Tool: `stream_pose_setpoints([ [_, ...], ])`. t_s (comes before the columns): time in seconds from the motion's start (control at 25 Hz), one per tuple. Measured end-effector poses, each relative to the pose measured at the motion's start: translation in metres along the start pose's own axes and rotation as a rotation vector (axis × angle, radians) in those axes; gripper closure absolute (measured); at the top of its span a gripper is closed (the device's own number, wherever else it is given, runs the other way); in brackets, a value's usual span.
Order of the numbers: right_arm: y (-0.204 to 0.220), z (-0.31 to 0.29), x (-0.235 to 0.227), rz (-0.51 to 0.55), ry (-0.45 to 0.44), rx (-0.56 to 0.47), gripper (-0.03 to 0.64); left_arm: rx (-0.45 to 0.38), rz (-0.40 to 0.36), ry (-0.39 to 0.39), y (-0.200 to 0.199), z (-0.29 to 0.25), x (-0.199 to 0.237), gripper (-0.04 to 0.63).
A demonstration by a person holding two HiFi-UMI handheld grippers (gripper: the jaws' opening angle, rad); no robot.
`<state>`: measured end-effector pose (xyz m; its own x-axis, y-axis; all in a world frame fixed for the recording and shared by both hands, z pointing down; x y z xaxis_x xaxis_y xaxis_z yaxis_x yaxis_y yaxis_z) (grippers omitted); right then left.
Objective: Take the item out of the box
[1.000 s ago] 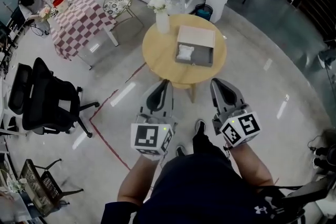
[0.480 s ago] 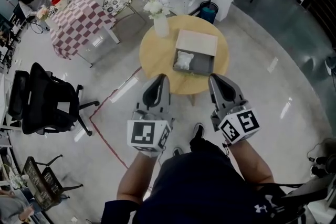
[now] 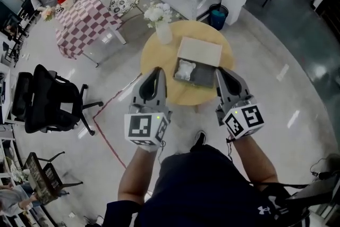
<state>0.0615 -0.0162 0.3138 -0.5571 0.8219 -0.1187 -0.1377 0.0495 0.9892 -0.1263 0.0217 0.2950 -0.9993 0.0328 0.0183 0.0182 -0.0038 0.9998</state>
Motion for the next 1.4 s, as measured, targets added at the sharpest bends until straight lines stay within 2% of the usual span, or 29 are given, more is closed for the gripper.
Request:
stream_pose_setpoints([
  [0.44,0.009,-0.013,-0.054,-0.021,-0.039,0.005,0.608,0.025,-0.01,-0.051,0.009,-0.032,-0.02,0.566],
  [0.68,0.02,-0.032,-0.064,-0.039,-0.035,0.026,0.609,0.063,-0.008,-0.051,0.022,-0.052,-0.01,0.566],
  [0.96,0.029,-0.053,-0.079,-0.043,0.013,0.052,0.609,0.094,-0.001,0.001,0.035,-0.087,0.0,0.566],
  [1.4,0.052,-0.094,-0.102,-0.045,0.146,0.111,0.609,0.179,0.009,0.126,0.075,-0.151,0.03,0.566],
])
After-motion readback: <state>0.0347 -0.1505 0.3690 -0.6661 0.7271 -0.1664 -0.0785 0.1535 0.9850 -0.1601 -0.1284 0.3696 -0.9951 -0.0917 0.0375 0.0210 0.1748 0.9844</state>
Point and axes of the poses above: the fingertips, and each gripper's own axes: z backward along the fingers, x to its left, y out of its underside, the point moved 3 cm from there along z, backward along the fingers, and after that the axes turned 14 degrees about -y, right-handed, at the moved point
